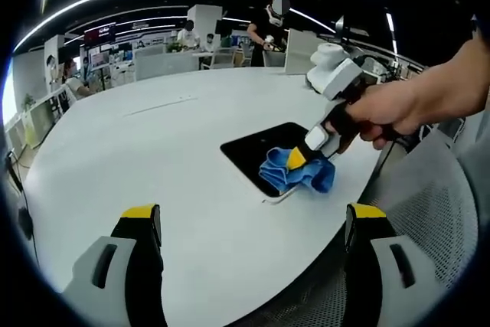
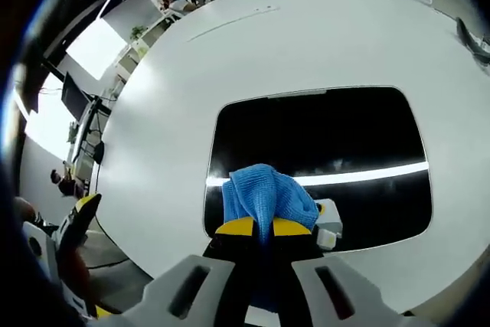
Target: Wipe the mirror surface with the cleaning cloth until all visible marks leave the cleaned area.
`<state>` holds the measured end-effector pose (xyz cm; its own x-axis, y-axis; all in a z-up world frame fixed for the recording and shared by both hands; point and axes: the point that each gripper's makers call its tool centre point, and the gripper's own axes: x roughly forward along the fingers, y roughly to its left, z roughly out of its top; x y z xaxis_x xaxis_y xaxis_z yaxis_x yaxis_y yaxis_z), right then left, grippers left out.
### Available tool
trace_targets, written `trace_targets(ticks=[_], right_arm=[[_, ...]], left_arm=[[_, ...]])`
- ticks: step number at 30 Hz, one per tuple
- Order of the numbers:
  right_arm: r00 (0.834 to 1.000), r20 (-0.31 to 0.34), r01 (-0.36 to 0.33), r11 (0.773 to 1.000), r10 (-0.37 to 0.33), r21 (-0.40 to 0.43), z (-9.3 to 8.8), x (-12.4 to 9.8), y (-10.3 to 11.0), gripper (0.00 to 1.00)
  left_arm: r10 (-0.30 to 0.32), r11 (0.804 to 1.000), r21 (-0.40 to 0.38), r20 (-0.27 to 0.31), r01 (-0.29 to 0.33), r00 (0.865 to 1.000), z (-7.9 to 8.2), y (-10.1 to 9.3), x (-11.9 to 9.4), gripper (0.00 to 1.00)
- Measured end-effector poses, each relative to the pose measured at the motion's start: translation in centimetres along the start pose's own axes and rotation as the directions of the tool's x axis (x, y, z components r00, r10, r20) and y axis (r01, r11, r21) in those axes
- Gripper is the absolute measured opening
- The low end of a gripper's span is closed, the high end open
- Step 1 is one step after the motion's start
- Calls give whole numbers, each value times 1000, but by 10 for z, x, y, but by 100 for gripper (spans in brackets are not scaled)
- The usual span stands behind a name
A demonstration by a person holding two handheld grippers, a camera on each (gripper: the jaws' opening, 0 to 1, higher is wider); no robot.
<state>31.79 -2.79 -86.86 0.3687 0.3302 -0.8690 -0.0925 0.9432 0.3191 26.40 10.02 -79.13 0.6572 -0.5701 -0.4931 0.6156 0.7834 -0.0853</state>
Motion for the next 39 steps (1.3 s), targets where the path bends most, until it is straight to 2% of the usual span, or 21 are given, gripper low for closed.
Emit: trace_targets(ticks=[21,39], right_arm=[[999,-16,-45,999,45,-23,3,12,30,0],[998,-27,-59,998,58,-35,3,11,31,0]], left_arm=[[0,1000,-5,-4,0,1000,-1,1,0,99],[4,1000,-13,-2,-4,1000,0,1,1,99]])
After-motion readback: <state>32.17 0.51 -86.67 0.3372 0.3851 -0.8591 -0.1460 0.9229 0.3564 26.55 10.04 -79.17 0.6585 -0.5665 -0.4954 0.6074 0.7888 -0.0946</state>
